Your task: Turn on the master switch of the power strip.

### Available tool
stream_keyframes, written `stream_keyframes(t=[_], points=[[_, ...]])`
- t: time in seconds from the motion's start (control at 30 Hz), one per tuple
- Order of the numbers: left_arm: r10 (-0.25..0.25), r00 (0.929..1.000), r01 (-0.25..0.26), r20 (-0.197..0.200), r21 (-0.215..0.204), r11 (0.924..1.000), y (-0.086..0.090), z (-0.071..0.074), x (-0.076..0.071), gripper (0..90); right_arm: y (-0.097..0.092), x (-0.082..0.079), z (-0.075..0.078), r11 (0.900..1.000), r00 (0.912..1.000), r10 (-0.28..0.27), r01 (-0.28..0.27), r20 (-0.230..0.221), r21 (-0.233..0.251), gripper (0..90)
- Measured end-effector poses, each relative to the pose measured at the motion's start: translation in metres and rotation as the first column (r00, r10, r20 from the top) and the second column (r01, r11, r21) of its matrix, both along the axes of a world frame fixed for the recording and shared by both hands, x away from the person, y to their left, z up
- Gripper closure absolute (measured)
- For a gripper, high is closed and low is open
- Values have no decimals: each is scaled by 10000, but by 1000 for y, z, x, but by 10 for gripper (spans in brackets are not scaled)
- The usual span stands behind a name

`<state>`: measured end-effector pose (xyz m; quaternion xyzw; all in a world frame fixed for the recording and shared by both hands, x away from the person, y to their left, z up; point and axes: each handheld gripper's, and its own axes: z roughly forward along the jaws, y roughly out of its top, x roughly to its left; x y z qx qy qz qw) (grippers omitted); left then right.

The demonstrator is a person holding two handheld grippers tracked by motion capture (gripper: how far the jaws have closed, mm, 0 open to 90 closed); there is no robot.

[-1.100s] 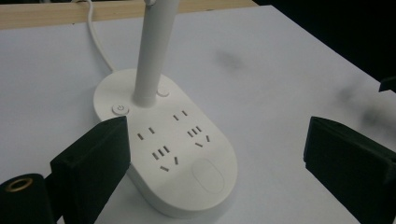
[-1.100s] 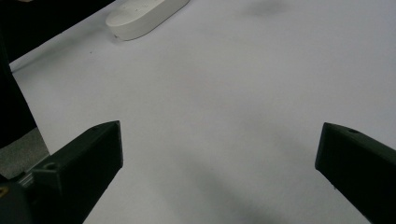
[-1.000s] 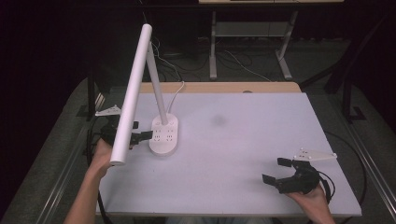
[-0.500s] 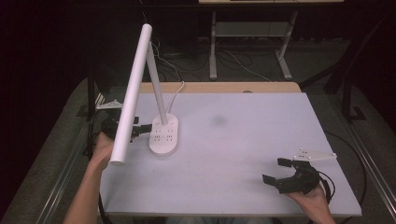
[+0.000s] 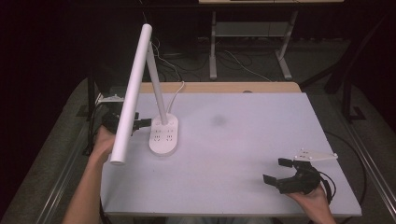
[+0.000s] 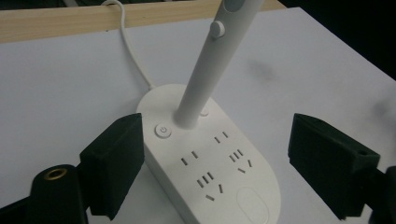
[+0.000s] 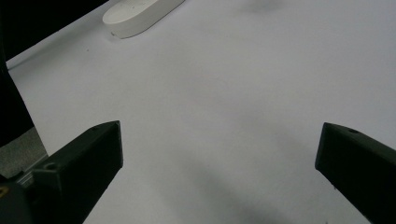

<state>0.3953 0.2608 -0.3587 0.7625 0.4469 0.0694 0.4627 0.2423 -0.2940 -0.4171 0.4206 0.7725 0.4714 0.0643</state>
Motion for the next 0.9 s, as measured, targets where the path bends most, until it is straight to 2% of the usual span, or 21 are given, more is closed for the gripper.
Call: stream_keyframes(t=[0.33,0.43,0.67,0.8,0.9], points=[[119,9986,-92,-520,522,9986,-3,-5,17,309,0,0,0,10000,10000,16,-16,-59,27,3],[169,9988,-146,-450,510,9986,-6,-7,20,365,-1,1,0,10000,10000,-24,24,-45,22,3],[293,9978,-250,-597,719,9971,-9,-15,28,483,-1,1,-1,10000,10000,-27,27,-37,43,3],[513,9968,-469,-610,724,9963,-10,-20,31,526,-2,1,-1,10000,10000,-27,27,-3,29,3],[444,9974,-402,-570,730,9965,-10,-23,34,548,-3,2,-1,10000,10000,-43,43,-22,36,3]])
